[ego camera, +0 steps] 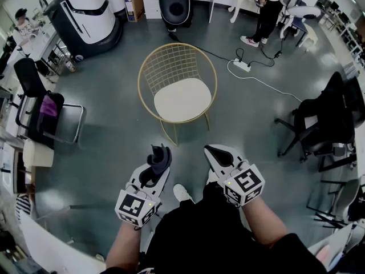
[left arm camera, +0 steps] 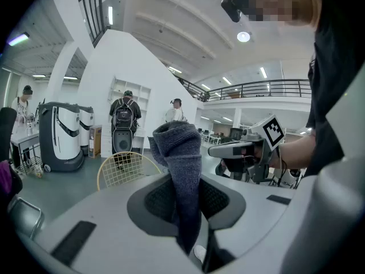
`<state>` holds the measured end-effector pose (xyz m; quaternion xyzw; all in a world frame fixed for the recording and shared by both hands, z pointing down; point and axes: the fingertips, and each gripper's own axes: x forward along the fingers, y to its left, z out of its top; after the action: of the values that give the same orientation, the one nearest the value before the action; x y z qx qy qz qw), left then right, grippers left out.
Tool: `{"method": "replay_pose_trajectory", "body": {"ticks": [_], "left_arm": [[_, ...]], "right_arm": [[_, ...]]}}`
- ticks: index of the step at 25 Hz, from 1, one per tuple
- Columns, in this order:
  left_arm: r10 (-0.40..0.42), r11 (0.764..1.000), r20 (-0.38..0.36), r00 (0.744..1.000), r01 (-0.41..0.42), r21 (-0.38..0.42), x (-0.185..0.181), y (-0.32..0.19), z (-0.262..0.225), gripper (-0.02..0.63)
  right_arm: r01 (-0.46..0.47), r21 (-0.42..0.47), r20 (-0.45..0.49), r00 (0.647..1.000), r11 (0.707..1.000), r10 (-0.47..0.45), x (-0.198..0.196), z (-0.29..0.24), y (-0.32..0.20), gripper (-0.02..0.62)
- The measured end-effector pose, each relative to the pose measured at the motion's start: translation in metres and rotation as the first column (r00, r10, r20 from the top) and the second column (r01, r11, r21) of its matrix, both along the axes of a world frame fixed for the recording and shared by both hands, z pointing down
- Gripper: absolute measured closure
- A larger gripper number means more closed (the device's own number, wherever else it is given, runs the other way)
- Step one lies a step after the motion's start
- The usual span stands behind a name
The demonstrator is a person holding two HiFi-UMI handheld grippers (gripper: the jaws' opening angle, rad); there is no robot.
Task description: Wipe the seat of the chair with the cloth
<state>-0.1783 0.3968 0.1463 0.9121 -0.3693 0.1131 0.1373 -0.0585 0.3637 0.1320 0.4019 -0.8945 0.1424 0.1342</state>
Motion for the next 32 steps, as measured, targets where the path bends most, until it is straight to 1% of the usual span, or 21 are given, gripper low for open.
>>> {"method": "replay_pose_trajectory", "body": {"ticks": [4,10,15,26,32], "left_arm": [[0.003,1.0,-0.001,1.0,-0.003,0.004,0.0,0.002,-0.001,0.511],[0.009,1.0,-0.004,1.0,-0.009,0.002,-0.001,0.002,-0.001,0.511],[0.007,1.0,-0.008,1.0,-0.007,0.004,-0.003,0.001,0.0,0.511],[-0.001,1.0,-0.006,1.0,0.001,0.031,-0.016,0.0,-0.006,0.511],[-0.014,0.999,-0.006,1.0,0.014,0.037,-0.019,-0.001,-0.008,0.511]], "right_arm": [[0.018,0.001,-0.002,1.0,1.0,-0.018,-0.002,0.003,0.003,0.583],[0.0,-0.002,0.027,1.0,1.0,0.0,-0.002,0.0,0.0,0.583],[0.007,0.007,0.016,1.0,1.0,-0.007,-0.003,0.001,-0.002,0.583],[-0.012,0.039,0.001,1.0,0.999,0.012,-0.007,-0.011,-0.009,0.583],[0.004,0.047,-0.002,1.0,0.999,-0.004,-0.006,-0.01,-0.011,0.583]]}}
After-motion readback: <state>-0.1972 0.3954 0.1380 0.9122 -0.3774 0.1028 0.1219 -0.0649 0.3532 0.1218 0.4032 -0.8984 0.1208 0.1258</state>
